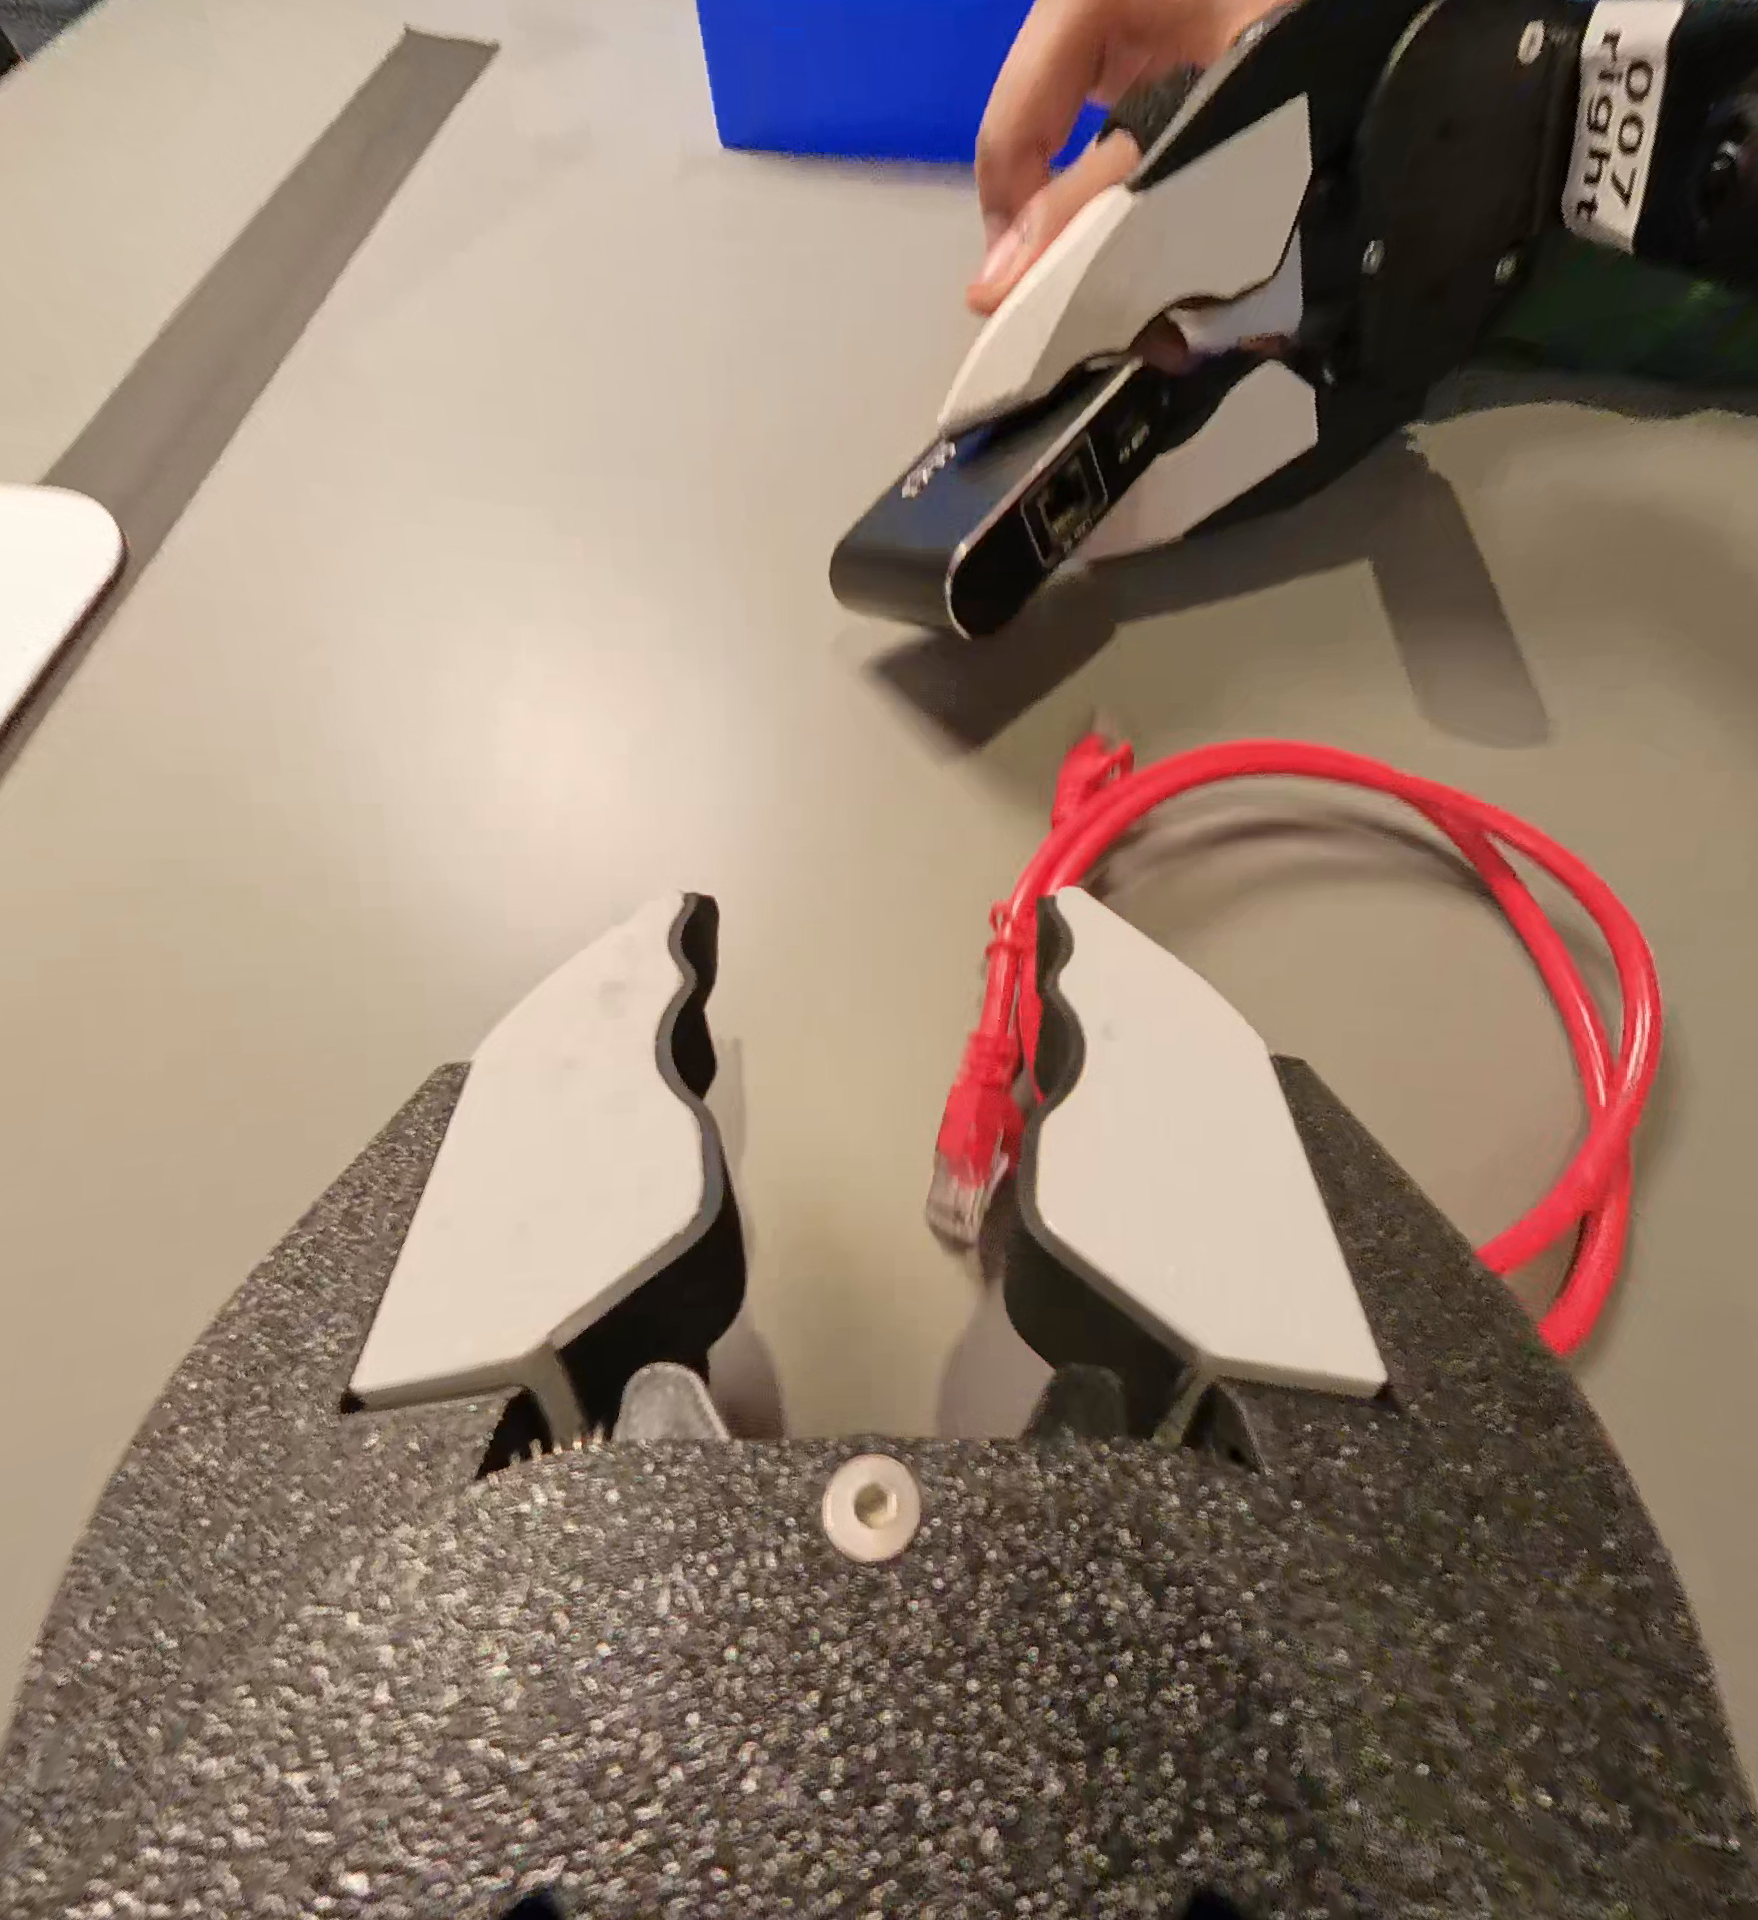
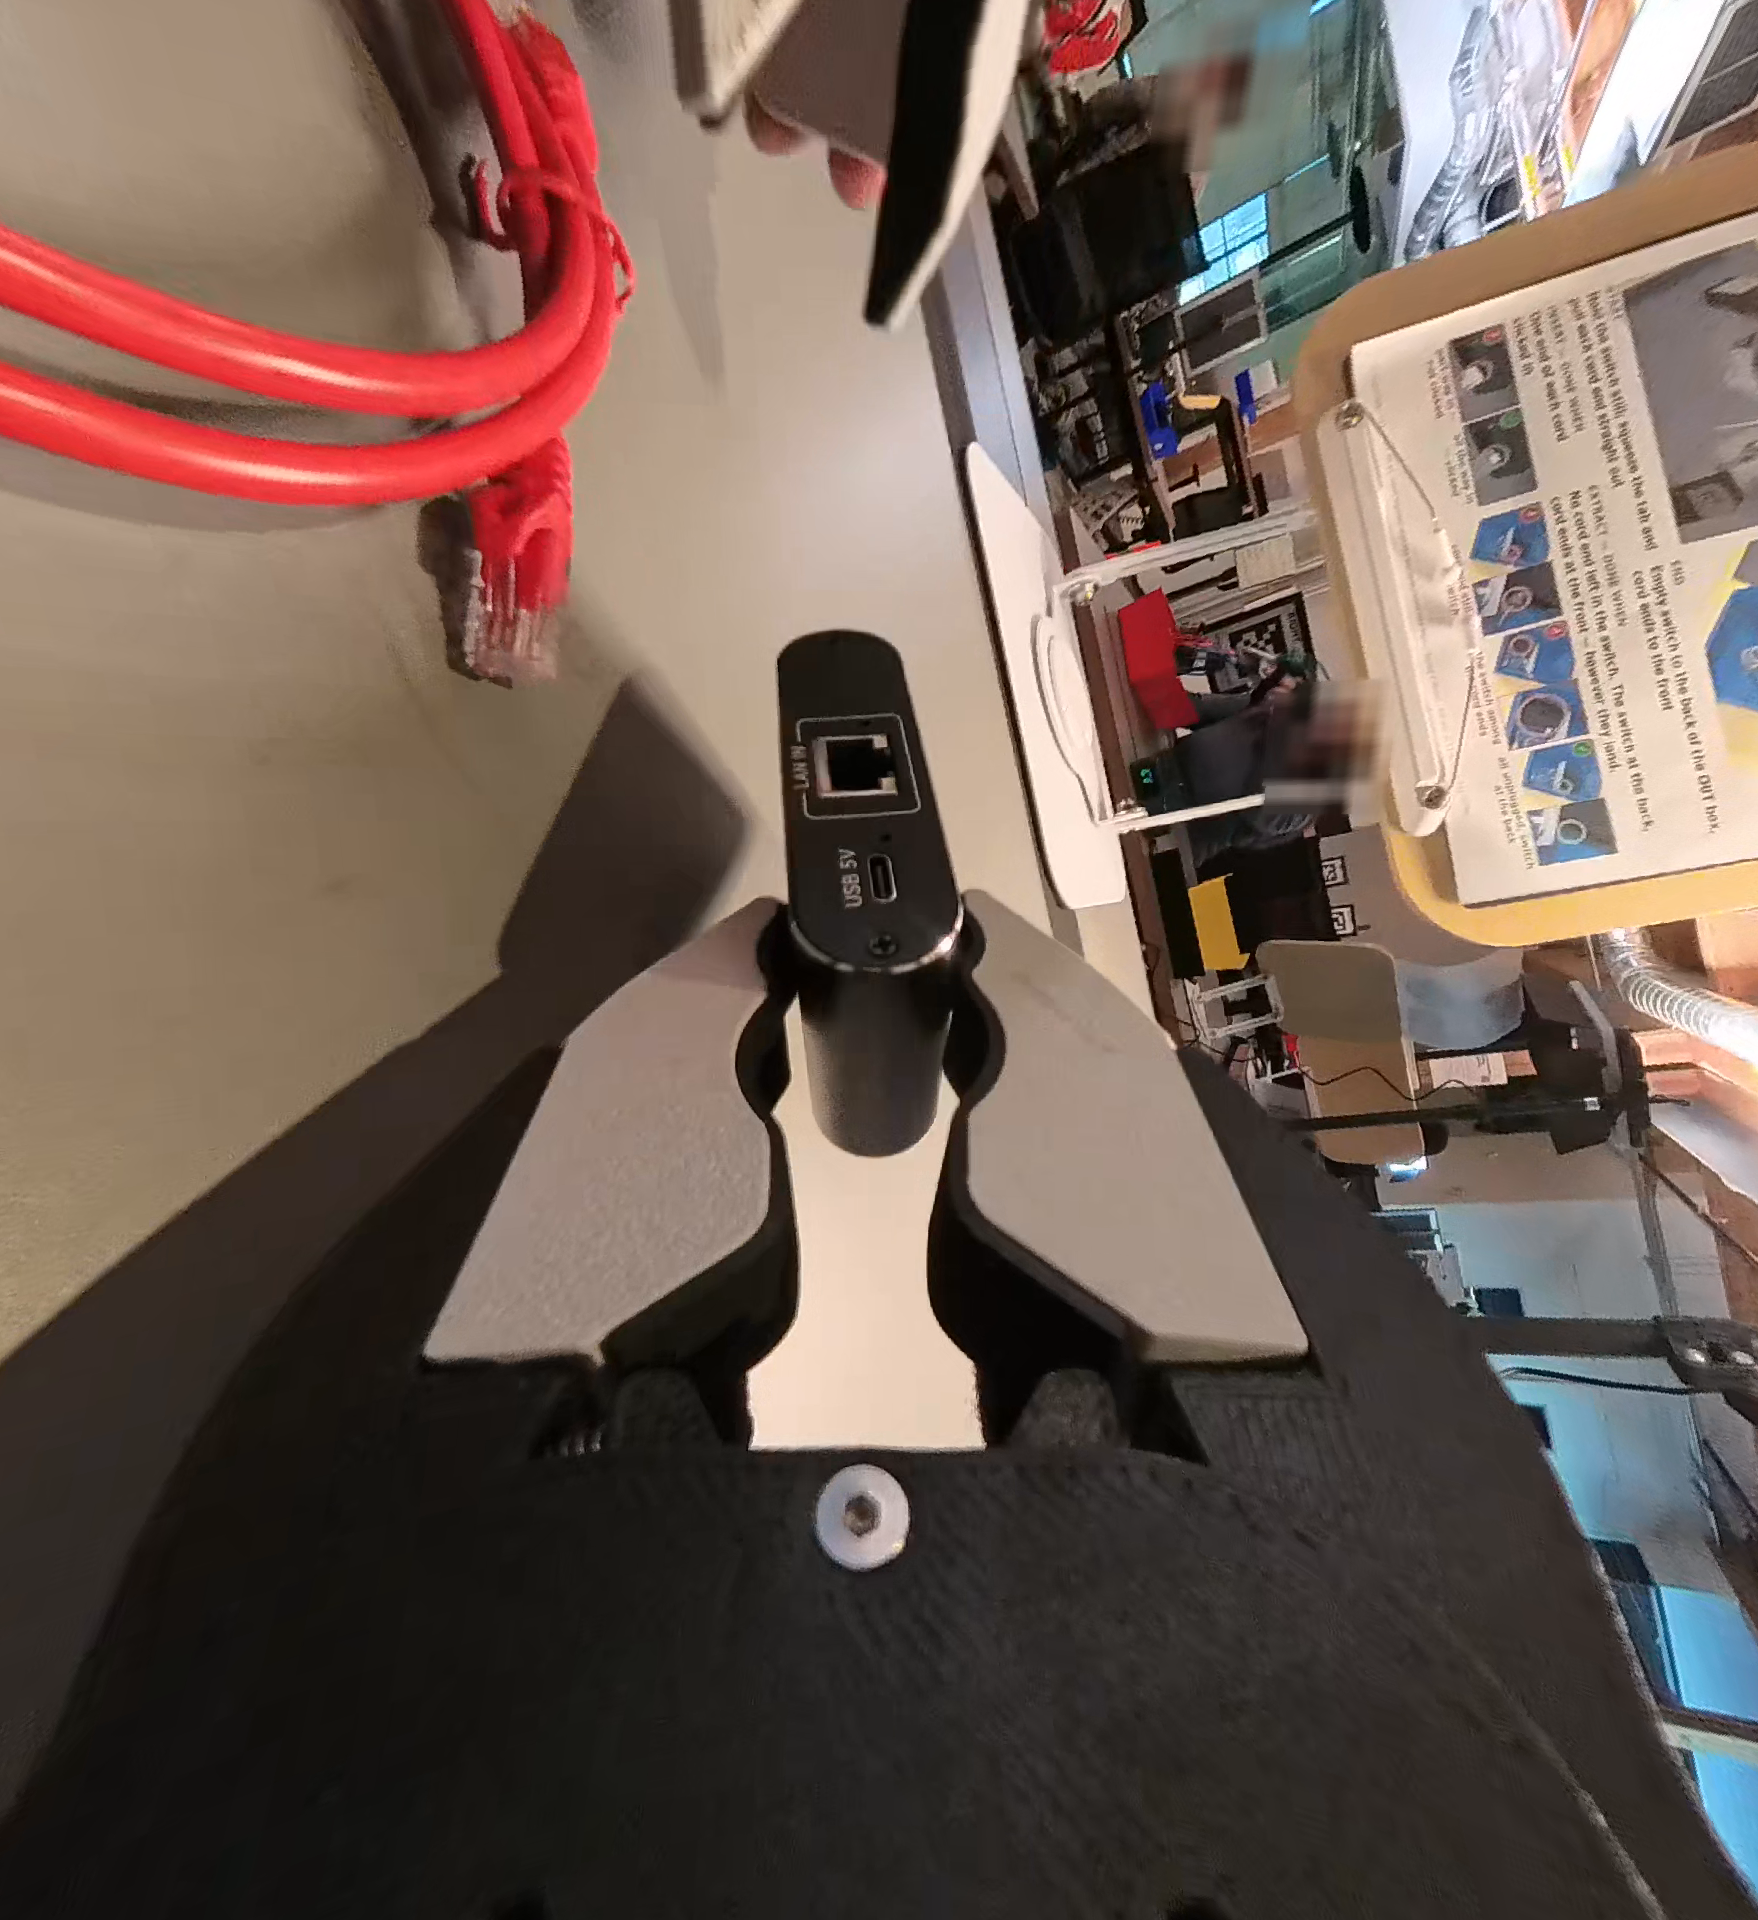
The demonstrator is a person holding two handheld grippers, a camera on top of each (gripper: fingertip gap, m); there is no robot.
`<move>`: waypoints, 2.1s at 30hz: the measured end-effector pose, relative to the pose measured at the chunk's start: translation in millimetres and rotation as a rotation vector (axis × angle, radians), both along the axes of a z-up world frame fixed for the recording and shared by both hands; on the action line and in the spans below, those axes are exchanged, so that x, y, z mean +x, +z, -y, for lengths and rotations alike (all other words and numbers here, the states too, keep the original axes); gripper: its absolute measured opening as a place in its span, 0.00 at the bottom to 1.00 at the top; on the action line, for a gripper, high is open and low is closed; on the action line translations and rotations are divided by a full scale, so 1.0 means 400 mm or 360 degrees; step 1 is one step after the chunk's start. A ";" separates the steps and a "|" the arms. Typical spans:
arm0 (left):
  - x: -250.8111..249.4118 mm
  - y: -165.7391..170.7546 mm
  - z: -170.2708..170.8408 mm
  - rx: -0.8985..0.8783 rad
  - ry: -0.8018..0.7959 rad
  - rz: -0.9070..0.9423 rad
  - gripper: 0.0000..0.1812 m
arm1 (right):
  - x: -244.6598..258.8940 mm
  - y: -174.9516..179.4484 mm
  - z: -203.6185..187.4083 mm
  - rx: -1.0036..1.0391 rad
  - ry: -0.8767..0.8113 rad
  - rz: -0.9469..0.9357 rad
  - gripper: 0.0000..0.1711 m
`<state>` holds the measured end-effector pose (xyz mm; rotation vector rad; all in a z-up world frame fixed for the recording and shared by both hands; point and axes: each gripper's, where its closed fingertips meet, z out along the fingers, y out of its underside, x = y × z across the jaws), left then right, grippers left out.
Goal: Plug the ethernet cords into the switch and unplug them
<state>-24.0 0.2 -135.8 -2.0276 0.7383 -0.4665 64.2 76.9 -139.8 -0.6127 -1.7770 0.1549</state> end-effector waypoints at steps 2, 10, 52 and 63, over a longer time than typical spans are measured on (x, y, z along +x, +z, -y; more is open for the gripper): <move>-0.017 -0.016 0.019 -0.0046 -0.0015 0.0015 0.33 | -0.001 -0.008 -0.002 -0.0009 -0.0006 0.0018 0.16; -0.065 -0.025 0.053 -0.0157 -0.0027 0.0080 0.32 | -0.002 -0.016 -0.009 -0.0100 -0.0015 0.0034 0.15; 0.097 -0.069 0.007 -0.0165 -0.0156 -0.0184 0.10 | -0.006 -0.006 0.021 -0.0135 0.0077 0.0008 0.15; 0.074 -0.021 -0.019 0.0008 -0.0048 -0.0083 0.09 | -0.004 0.004 0.019 -0.0233 0.0083 -0.0013 0.15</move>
